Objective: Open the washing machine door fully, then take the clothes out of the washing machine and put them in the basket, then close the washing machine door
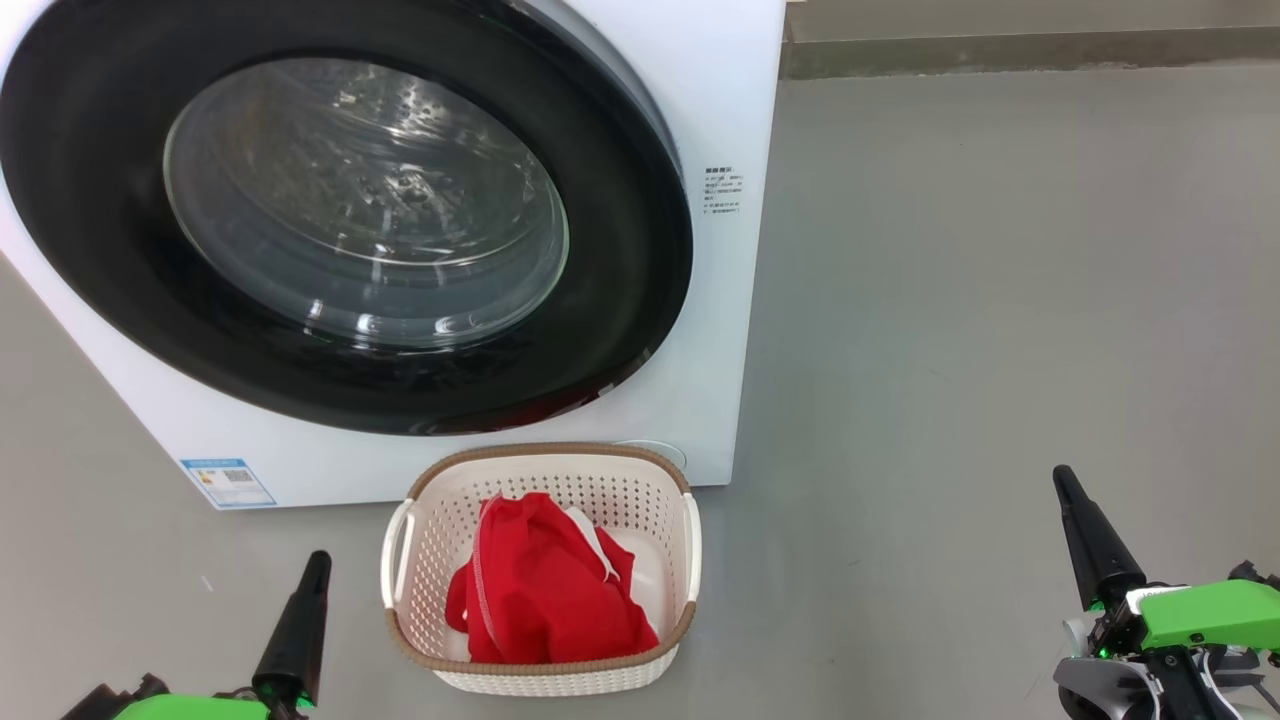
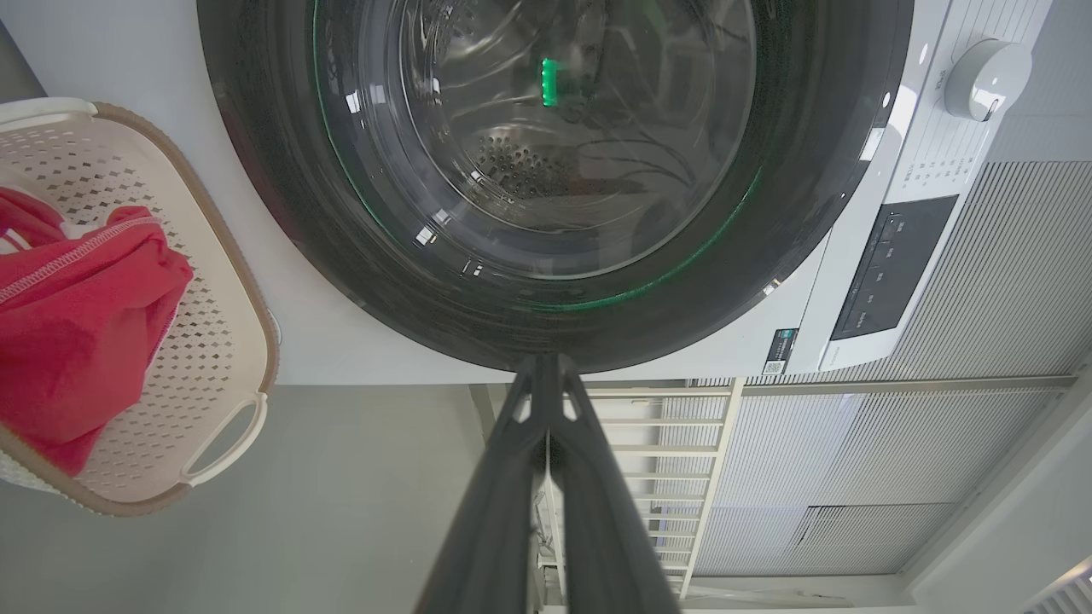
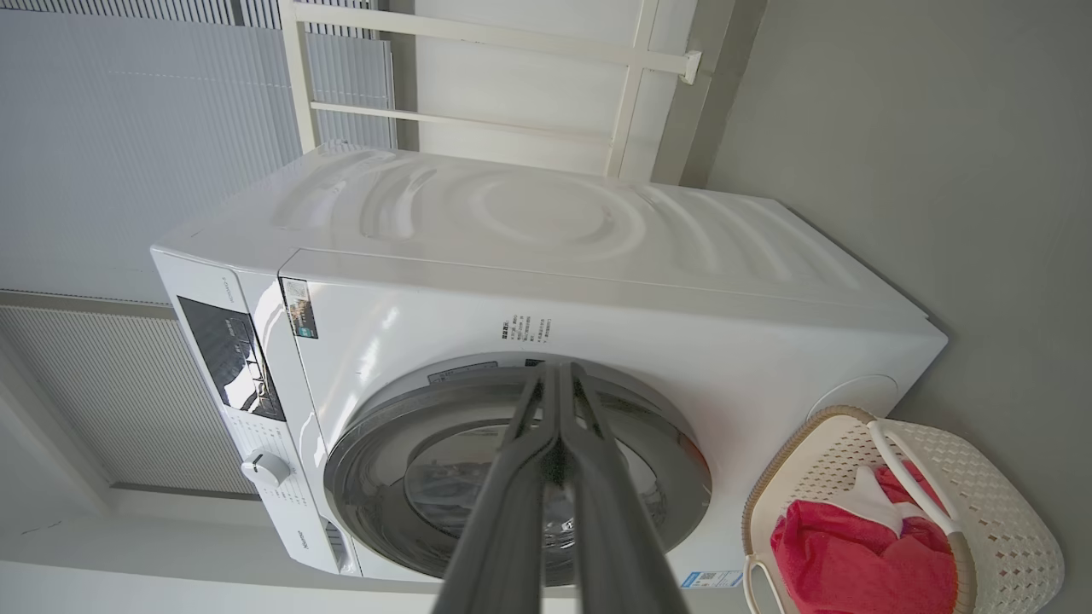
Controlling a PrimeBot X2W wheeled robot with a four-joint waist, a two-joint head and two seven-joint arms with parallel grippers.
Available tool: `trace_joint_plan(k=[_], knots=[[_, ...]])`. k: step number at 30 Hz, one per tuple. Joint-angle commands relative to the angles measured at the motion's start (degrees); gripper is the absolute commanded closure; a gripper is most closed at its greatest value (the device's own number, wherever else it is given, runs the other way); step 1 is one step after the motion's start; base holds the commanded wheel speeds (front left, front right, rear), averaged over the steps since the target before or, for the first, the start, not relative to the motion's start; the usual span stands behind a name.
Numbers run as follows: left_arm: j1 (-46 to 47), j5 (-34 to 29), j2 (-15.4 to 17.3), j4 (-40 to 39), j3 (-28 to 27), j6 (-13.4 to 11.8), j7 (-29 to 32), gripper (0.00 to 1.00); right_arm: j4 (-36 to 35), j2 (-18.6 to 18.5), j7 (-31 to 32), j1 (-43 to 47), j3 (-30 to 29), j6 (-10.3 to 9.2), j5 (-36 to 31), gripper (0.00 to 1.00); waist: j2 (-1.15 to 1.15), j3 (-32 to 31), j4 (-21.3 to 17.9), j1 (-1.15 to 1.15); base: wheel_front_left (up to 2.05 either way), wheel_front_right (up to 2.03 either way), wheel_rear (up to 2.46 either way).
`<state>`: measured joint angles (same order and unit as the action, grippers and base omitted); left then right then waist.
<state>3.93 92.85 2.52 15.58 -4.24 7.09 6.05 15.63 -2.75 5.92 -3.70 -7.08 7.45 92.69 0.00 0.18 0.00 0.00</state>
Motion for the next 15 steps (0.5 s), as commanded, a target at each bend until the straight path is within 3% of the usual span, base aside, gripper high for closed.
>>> trace_joint_plan(k=[1, 15], knots=[[2.2, -0.5, 0.5, -1.5, -2.1, 0.4, 0.3, 1.0, -1.6, -0.4, 0.3, -2.4, 0.9, 0.03, -0.2, 1.0, 0.0, 0.0, 0.0, 0.0, 0.0, 0.0, 0.0], [2.2, -0.6, 0.5, -1.5, -2.1, 0.4, 0.3, 1.0, -1.6, -0.4, 0.3, -2.5, 0.8, 0.03, -0.3, 1.0, 0.0, 0.0, 0.0, 0.0, 0.0, 0.0, 0.0]])
